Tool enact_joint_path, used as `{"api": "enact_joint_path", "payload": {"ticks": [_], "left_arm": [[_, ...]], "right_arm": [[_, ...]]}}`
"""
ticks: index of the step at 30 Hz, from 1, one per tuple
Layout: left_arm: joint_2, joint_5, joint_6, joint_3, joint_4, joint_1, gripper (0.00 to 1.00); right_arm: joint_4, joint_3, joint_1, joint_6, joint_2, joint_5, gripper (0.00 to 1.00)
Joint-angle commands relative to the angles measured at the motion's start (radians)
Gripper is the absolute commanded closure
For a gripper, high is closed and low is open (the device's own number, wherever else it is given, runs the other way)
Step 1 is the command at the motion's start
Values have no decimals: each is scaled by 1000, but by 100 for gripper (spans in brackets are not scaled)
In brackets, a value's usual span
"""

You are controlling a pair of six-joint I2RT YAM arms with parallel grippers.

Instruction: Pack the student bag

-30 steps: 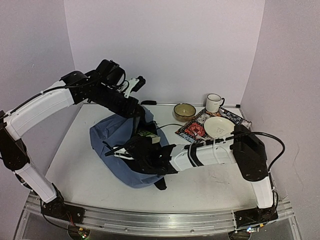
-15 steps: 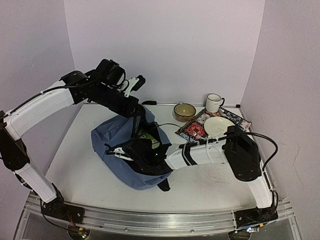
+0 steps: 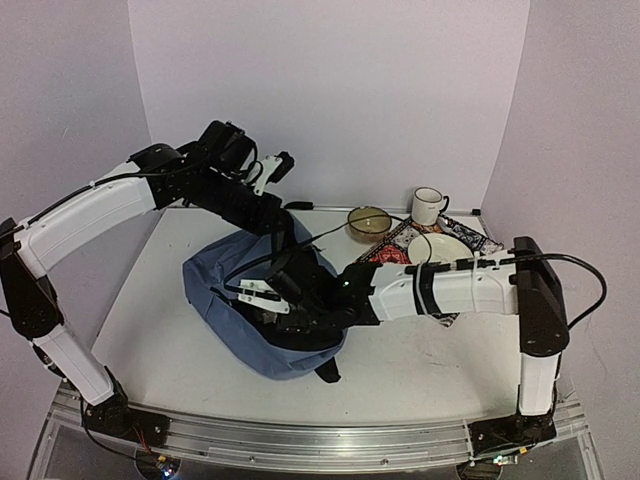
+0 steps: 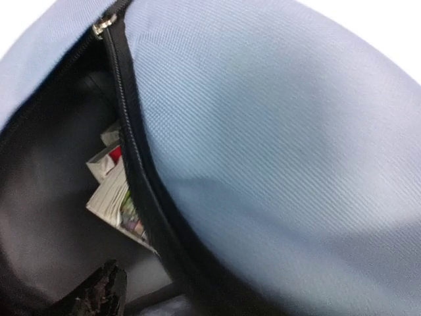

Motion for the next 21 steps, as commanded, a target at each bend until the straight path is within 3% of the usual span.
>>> {"api": "enact_joint_path", "payload": {"ticks": [1, 7, 10, 15, 21], "left_arm": [[-4, 17, -3, 4, 95, -6, 96], [-1, 46, -12, -77, 117, -6, 89], [4, 103, -25, -133, 147, -8, 81], [-5, 187, -61, -223, 214, -8, 62], [-82, 105, -97, -264, 224, -8, 31]], "right_arm": [[-97, -53, 6, 91, -88, -65, 12], [-104, -192, 6, 192, -241, -99, 7], [-108, -261, 6, 263, -322, -124, 6], [-109, -331, -1, 364, -434, -138, 2], [-119, -330, -21, 458, -538, -176, 2]]}}
